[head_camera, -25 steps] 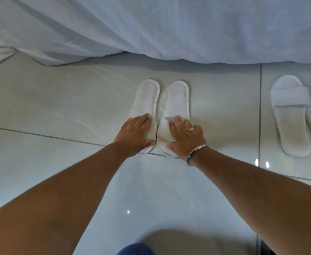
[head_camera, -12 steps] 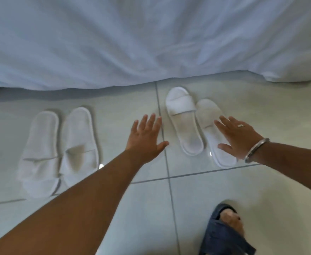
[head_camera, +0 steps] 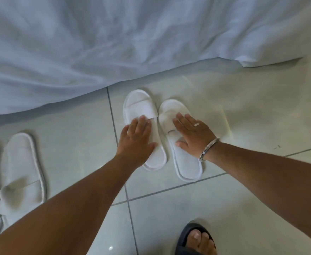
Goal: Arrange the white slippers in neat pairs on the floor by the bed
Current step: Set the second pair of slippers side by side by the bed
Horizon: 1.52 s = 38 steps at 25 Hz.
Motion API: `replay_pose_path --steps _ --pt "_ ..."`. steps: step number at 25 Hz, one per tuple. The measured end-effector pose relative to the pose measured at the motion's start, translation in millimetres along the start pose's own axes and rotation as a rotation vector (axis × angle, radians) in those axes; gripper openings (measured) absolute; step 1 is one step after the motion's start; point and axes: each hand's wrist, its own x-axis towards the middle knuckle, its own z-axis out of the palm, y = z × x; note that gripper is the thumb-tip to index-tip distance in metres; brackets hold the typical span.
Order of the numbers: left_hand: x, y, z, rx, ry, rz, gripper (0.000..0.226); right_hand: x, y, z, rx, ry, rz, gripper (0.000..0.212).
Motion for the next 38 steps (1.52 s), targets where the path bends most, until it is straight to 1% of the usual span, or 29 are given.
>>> replay_pose_path --steps 2,3,6,7,10,13,15,16,18,19,20,21,22,23,24,25,26,27,30,31,33,35,37,38 --pt "-5 3 3 0.046 0.005 0.114 0.08 -2 4 -5 0.023 0.004 0.076 0.082" --pt "-8 6 7 0.061 -0.008 0.138 0.081 -2 5 -6 0.02 0.0 0.096 0.082" --pt "-9 11 12 0.047 -0.08 0.123 0.082 -3 4 -8 -0.012 -0.026 0.117 0.082" --pt "-3 11 10 0.059 -0.097 0.154 0.082 -5 6 -8 -0.009 -0.035 0.142 0.082" --pt "39 11 -7 0.179 -0.145 0.343 0.082 -22 20 -10 -0.006 -0.074 0.241 0.08" --pt "90 22 -31 0.374 -0.189 0.499 0.082 -45 33 -6 0.011 -0.107 0.398 0.078" --pt "100 35 -36 0.4 -0.161 0.504 0.076 -56 34 -9 0.032 -0.048 0.47 0.074" --pt "95 40 -35 0.337 -0.13 0.451 0.072 -58 35 -14 0.036 0.01 0.486 0.07" --pt "70 50 -23 0.095 -0.015 0.287 0.064 -50 50 -30 0.022 0.109 0.461 0.06" --pt "53 59 -15 -0.021 0.078 0.271 0.061 -37 61 -36 0.012 0.136 0.402 0.058" --pt "35 69 -4 -0.076 0.159 0.334 0.058 -22 71 -45 -0.01 0.141 0.307 0.059" --pt "21 76 9 -0.068 0.199 0.451 0.055 -2 79 -51 -0.031 0.117 0.191 0.059" --pt "10 79 18 -0.024 0.189 0.56 0.052 17 85 -55 -0.05 0.076 0.078 0.059" --pt "4 78 23 0.028 0.161 0.621 0.052 36 88 -59 -0.061 0.016 0.001 0.059" --pt "6 72 25 0.057 0.136 0.63 0.053 50 88 -62 -0.071 -0.062 -0.017 0.058" --pt "12 64 25 0.074 0.144 0.606 0.055 59 89 -61 -0.075 -0.133 -0.001 0.057" --pt "17 53 25 0.089 0.136 0.58 0.057 62 89 -59 -0.074 -0.166 0.027 0.055" --pt "22 42 24 0.123 0.126 0.573 0.058 58 89 -56 -0.074 -0.145 0.052 0.053" --pt "46 15 9 0.214 0.142 0.607 0.056 21 89 -43 -0.044 0.024 0.117 0.045" --pt "52 12 -1 0.242 0.144 0.583 0.053 4 89 -36 -0.035 0.061 0.124 0.043" --pt "58 11 -16 0.269 0.093 0.461 0.05 -32 87 -23 -0.057 0.132 0.1 0.041" --pt "54 17 -15 0.247 0.078 0.329 0.06 -53 86 -17 -0.062 0.19 0.09 0.042" --pt "35 37 -6 0.165 0.051 0.288 0.073 -54 85 -15 -0.036 0.215 0.093 0.047" --pt "24 49 2 0.112 0.039 0.274 0.077 -48 84 -15 -0.019 0.202 0.08 0.05"
